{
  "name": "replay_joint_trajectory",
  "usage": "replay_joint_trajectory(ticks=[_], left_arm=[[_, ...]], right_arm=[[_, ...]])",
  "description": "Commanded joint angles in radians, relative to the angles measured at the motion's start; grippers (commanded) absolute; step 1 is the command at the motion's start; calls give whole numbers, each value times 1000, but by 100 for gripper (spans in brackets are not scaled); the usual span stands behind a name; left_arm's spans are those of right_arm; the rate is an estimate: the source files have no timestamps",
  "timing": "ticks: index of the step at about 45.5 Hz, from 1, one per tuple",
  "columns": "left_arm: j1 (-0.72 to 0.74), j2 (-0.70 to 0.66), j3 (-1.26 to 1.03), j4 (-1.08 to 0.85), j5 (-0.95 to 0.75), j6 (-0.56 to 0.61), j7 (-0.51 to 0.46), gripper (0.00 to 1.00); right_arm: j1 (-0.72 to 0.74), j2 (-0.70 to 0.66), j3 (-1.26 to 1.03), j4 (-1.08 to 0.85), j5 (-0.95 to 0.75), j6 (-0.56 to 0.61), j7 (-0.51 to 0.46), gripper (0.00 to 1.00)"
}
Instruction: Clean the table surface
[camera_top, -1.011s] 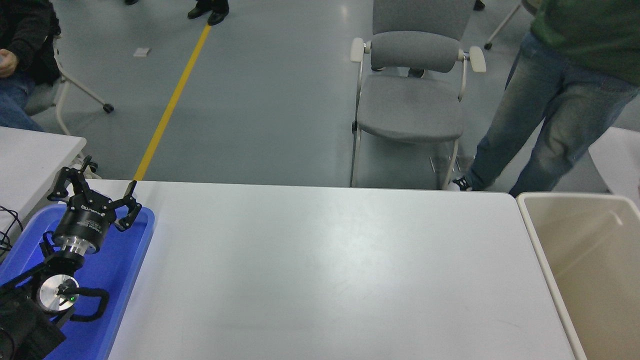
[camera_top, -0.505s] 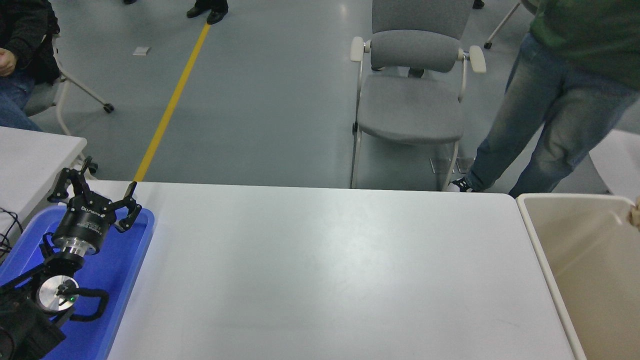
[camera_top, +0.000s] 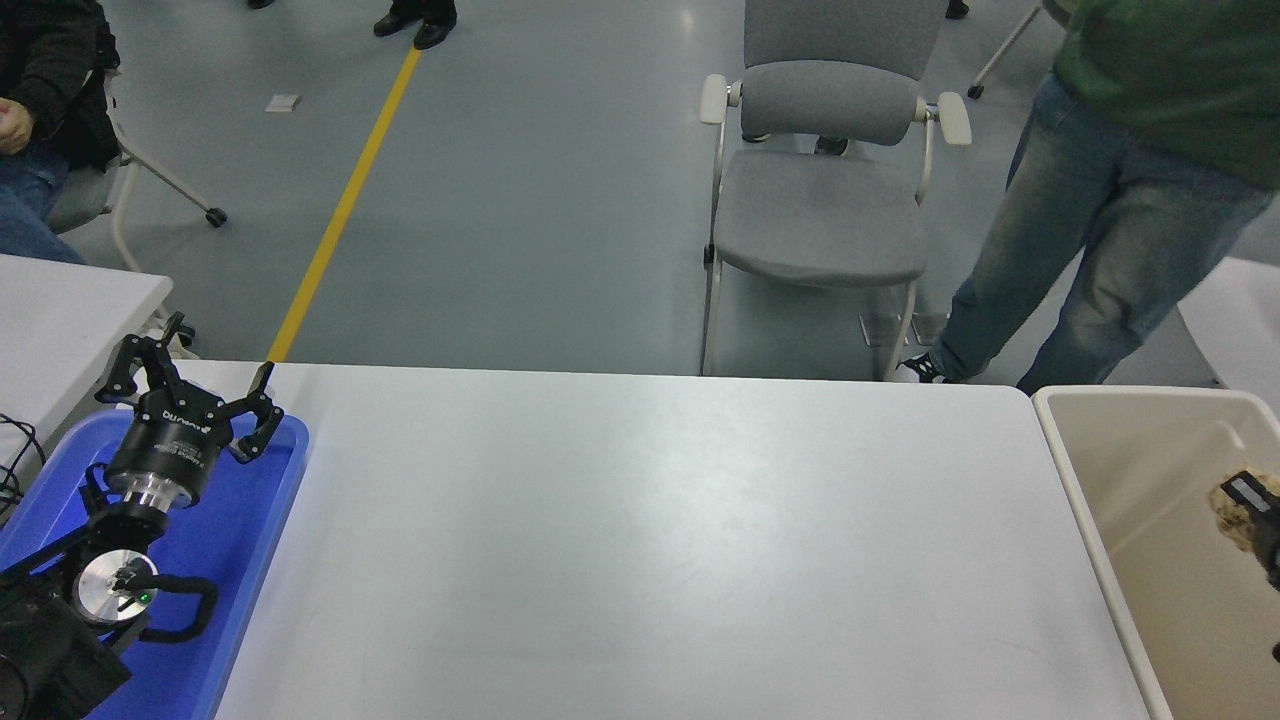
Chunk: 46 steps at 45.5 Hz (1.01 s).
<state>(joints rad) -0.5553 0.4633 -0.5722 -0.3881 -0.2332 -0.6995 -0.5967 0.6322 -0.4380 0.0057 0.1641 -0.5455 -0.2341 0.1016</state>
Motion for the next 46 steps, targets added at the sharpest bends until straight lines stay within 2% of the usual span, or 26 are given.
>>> replay_joint_trajectory(ticks=[1,17,18,19,21,22,40,46], left_arm=[[0,0,0,0,0,0,0,100],[0,0,0,0,0,0,0,100],[0,0,0,0,0,0,0,100],[0,0,0,0,0,0,0,100],[0,0,0,0,0,0,0,100],[0,0,0,0,0,0,0,100],[0,0,0,0,0,0,0,100],[0,0,0,0,0,0,0,100]], right_arm=[[-25,91,-1,-41,76,-54,-36,0],[-25,91,-6,-37,108,-62,-43,0],[-26,91,-4,-31,108,-62,-43,14],[-26,91,5,-32,108,-64,-43,35],[-26,91,14,-28,111,-62,-43,69],[-26,91,10,-26,113,-60,-42,100],[-16,79,36,3,125,-64,-42,100],[4,-5,95,123,196,-64,-39,100]])
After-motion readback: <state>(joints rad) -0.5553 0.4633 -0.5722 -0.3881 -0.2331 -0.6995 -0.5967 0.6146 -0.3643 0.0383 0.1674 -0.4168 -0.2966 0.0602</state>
